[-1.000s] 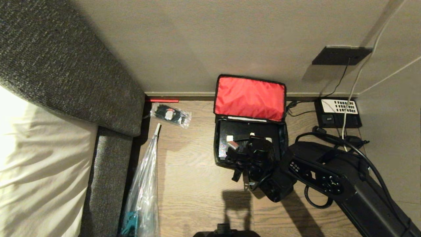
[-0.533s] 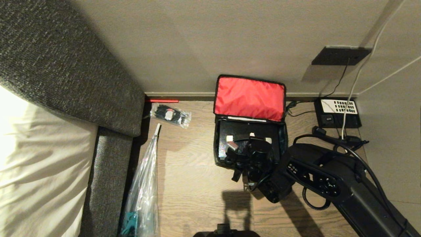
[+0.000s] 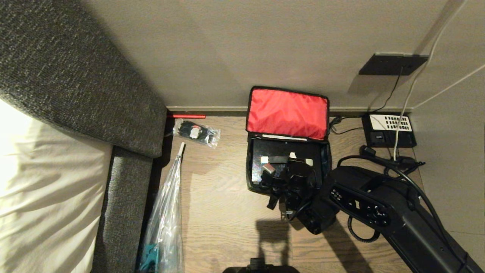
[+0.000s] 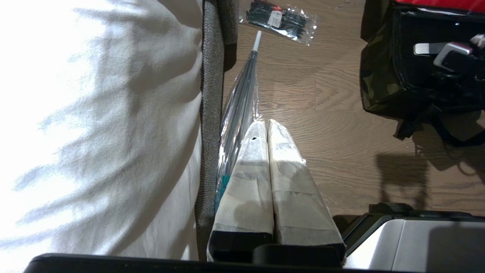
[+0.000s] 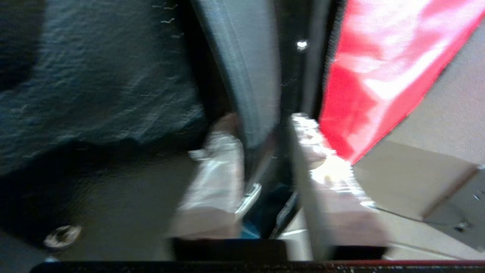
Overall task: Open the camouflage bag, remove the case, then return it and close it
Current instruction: Grip the handle
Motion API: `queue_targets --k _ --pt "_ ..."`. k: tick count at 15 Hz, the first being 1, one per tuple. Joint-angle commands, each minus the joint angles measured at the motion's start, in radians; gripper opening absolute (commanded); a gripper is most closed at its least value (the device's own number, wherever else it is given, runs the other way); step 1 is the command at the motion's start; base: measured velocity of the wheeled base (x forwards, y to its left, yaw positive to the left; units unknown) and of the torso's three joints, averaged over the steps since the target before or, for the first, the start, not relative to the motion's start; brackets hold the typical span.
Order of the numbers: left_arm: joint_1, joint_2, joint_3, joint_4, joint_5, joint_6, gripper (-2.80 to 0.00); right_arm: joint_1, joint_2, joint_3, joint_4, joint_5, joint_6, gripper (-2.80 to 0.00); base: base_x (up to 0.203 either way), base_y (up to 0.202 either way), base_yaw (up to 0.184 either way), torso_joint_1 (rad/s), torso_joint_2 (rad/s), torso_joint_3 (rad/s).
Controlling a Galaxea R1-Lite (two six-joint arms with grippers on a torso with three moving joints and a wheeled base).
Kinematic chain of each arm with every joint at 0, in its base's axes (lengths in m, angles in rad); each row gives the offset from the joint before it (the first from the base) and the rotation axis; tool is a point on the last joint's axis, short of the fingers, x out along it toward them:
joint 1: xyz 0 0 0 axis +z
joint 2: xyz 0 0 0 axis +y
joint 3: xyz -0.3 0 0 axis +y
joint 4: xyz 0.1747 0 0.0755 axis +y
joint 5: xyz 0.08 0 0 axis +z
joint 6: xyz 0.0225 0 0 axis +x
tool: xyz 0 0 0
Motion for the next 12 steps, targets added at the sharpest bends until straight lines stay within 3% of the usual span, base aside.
queue_targets --k 1,12 --pt "0.000 0.000 0.000 0.000 0.000 0.000 -2.80 0.001 0.007 0.001 -0.011 -0.006 -0.005 0.00 0.000 0.000 0.000 0.000 0.00 0.000" --pt "0.000 0.000 0.000 0.000 0.000 0.000 -2.80 0.000 0.044 -0.116 -0.014 -0.006 -0.013 0.00 0.000 0.000 0.000 0.000 0.00 0.000"
